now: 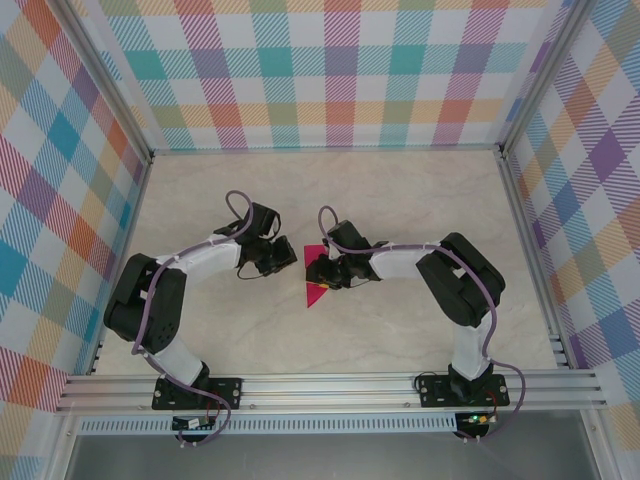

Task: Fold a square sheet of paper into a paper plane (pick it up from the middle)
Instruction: Third fold the triangle at the center of the table.

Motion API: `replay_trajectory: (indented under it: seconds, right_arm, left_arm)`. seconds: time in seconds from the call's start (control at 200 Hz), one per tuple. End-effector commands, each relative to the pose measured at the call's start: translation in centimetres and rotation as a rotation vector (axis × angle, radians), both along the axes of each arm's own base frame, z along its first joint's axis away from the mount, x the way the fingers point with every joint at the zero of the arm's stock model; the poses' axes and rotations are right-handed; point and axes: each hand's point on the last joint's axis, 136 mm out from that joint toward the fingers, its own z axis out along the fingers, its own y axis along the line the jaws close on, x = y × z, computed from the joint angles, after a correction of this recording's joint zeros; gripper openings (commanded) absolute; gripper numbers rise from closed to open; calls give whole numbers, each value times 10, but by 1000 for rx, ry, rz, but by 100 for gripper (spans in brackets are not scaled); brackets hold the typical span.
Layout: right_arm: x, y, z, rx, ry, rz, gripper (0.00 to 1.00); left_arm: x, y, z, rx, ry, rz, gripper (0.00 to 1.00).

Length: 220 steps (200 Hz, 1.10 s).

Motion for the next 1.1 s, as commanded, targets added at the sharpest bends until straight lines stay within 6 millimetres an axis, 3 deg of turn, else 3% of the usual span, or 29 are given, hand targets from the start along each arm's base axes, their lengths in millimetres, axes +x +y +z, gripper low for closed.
replay_trajectory:
  seconds: [0.0,0.28,0.415,1.095]
  right_arm:
    - [-5,-12,-12,-59,-5,-2,26]
    - [-7,-19,-17,-88,13,-11,7]
    - [-8,-22,-20,-104,21,-16,3]
    - [-9,-24,-21,-112,30,-23,0]
  left_arm:
    - [-4,-9,9,-61,-27,-40,12]
    - [-21,-31,1,-109,-2,-112,9]
    - [-30,-44,-4,-118,14,-155,7]
    - [-35,-48,-38,-45,76,-152,0]
